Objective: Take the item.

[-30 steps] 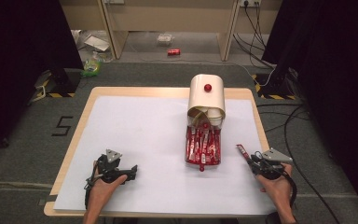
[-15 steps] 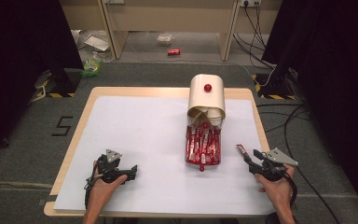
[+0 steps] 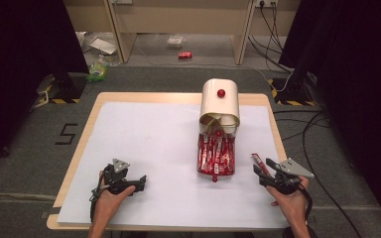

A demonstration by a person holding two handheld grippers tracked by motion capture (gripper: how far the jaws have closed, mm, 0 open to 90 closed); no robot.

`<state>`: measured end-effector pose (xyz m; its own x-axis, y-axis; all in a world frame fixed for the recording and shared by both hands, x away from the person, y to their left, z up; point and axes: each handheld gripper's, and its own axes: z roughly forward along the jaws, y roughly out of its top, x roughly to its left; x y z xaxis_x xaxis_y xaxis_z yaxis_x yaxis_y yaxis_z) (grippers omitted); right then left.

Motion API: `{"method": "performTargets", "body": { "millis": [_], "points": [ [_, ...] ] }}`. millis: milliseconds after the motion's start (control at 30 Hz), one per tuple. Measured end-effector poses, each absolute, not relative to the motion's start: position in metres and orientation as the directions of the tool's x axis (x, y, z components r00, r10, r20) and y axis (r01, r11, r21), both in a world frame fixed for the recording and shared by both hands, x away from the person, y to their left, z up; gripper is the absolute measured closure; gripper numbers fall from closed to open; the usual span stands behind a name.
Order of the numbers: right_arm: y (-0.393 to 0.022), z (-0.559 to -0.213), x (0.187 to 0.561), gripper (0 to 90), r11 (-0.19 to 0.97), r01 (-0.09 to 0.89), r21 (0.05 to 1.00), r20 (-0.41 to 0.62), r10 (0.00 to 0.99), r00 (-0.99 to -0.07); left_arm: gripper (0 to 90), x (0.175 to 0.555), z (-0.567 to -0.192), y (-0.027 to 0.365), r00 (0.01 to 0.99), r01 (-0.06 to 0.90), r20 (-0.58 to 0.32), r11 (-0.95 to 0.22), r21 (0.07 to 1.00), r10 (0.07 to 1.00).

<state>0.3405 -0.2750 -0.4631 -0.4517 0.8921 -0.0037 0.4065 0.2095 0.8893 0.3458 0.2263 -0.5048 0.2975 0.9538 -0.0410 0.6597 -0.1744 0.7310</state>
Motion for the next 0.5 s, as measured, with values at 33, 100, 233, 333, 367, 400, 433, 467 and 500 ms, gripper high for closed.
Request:
{"method": "performTargets", "body": {
  "millis": [33, 100, 233, 333, 367, 400, 433, 467, 500],
  "points": [
    [-0.272, -0.463, 0.339, 40.7, 0.205, 0.404, 0.891, 0.003, 0.889, -0.458, 0.9, 0.346, -0.505, 0.226, 0.297, 0.659, -0.041, -0.174, 0.732, 0.954],
    [-0.269, -0.462, 0.338, 38.5, 0.204, 0.398, 0.895, 0.003, 0.887, -0.462, 0.9, 0.346, -0.505, 0.226, 0.298, 0.660, -0.042, -0.174, 0.731, 0.954],
    [-0.261, -0.462, 0.335, 33.2, 0.213, 0.385, 0.898, -0.003, 0.878, -0.479, 0.7, 0.346, -0.505, 0.226, 0.299, 0.661, -0.041, -0.175, 0.730, 0.954],
    [-0.257, -0.463, 0.333, 31.9, 0.224, 0.377, 0.899, -0.009, 0.869, -0.495, 0.7, 0.346, -0.505, 0.226, 0.298, 0.661, -0.042, -0.174, 0.730, 0.954],
    [-0.255, -0.463, 0.332, 31.2, 0.231, 0.374, 0.898, -0.013, 0.865, -0.502, 0.7, 0.346, -0.505, 0.226, 0.299, 0.661, -0.042, -0.175, 0.730, 0.953],
    [-0.253, -0.463, 0.331, 30.5, 0.235, 0.375, 0.897, -0.013, 0.861, -0.509, 0.6, 0.346, -0.505, 0.226, 0.299, 0.661, -0.042, -0.176, 0.730, 0.953],
    [-0.251, -0.464, 0.330, 30.3, 0.240, 0.369, 0.898, -0.017, 0.856, -0.517, 0.4, 0.346, -0.505, 0.226, 0.300, 0.661, -0.042, -0.176, 0.729, 0.953],
    [-0.251, -0.464, 0.330, 30.3, 0.240, 0.369, 0.898, -0.017, 0.856, -0.517, 0.4, 0.346, -0.505, 0.226, 0.300, 0.661, -0.042, -0.176, 0.729, 0.953],
    [-0.250, -0.464, 0.329, 29.6, 0.238, 0.365, 0.900, -0.011, 0.850, -0.527, 0.4, 0.346, -0.505, 0.226, 0.299, 0.661, -0.042, -0.175, 0.730, 0.953]
  ]
}}
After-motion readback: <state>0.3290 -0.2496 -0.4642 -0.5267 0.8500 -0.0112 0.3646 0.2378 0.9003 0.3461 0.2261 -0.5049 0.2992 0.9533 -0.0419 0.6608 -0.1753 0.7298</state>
